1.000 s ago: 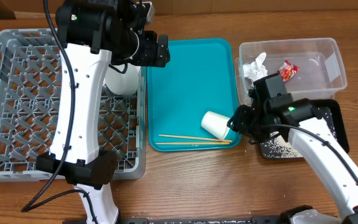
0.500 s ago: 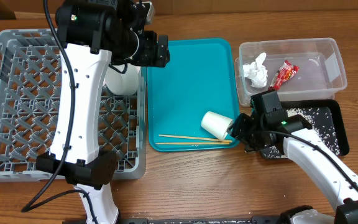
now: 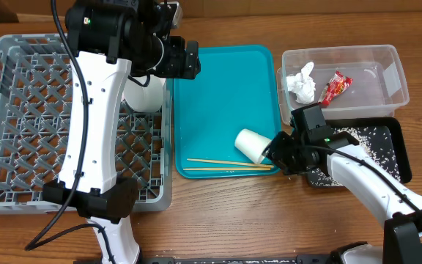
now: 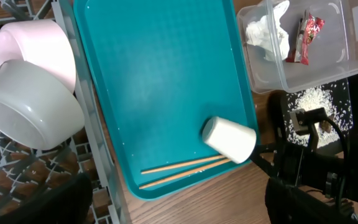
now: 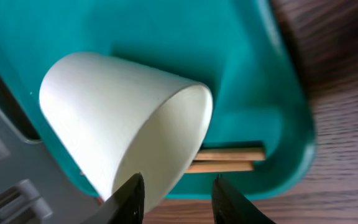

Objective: Sort waste into correct bins and load items into the dishwasher
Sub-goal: 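Move the right gripper from the rice tray to the tipped paper cup, then grasp the white paper cup with the right gripper and stand it upright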

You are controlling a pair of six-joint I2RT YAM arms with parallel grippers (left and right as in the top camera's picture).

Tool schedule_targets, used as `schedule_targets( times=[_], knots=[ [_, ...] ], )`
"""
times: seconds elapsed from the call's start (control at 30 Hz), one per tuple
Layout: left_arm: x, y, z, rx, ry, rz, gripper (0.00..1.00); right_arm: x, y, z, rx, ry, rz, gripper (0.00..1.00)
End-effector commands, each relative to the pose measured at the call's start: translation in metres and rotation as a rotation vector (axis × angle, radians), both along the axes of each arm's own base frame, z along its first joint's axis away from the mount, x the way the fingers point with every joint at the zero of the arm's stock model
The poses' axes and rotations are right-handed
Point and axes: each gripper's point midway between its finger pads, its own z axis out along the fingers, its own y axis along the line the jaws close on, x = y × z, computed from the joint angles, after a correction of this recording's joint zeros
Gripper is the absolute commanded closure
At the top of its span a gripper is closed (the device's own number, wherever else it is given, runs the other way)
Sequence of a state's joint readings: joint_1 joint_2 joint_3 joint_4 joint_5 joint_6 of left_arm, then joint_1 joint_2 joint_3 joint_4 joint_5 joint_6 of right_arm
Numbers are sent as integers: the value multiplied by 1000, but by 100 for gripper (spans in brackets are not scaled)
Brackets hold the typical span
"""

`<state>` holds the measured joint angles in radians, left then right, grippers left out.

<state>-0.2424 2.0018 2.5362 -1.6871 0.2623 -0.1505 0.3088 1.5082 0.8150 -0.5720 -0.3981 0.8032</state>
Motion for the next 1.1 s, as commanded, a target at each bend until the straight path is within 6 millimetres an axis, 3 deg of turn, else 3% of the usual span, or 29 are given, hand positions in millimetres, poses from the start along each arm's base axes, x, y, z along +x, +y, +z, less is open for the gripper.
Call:
schedule_targets(
  times=[0.0, 0.27, 0.57, 1.07],
  knots=[
    [-5, -5, 5, -12, -12, -29, 10, -4, 10, 6, 49, 15, 19, 65],
    [-5, -5, 5, -10, -10, -29, 9, -9, 12, 7, 73, 38, 26, 73],
    [-3, -5, 5, -12, -15, -29, 5, 5, 19, 27, 89, -34, 85, 72],
    [-4, -8, 4, -12, -13, -35, 5, 15, 11, 34, 88, -78, 86, 71]
  ],
)
